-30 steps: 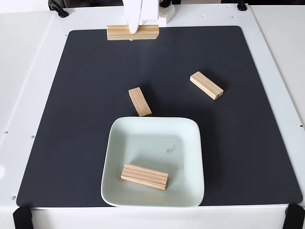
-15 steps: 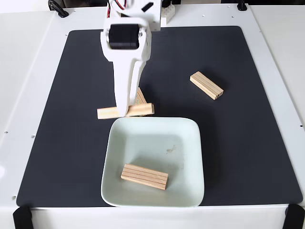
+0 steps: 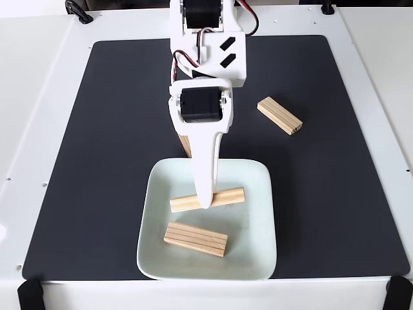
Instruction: Pick up the wooden block and place them on the plate.
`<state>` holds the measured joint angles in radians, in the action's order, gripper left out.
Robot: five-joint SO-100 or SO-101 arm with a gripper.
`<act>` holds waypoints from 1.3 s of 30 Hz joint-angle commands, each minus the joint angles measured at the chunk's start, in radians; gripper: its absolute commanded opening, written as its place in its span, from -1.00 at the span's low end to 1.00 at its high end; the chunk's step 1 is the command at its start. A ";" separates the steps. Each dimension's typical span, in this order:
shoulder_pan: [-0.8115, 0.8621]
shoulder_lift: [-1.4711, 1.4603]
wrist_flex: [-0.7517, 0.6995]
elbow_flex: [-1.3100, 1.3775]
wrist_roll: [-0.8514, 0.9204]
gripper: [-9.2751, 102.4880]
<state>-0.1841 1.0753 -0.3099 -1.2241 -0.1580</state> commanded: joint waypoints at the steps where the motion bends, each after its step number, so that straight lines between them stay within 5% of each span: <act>1: -0.008 -0.017 0.020 0.097 -0.003 -0.85; 32: 0.014 -0.129 0.009 0.184 0.006 -0.83; 39: 0.017 -0.120 0.009 0.176 0.006 -0.31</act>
<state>-0.1764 0.9235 -0.3099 -1.0830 -0.1580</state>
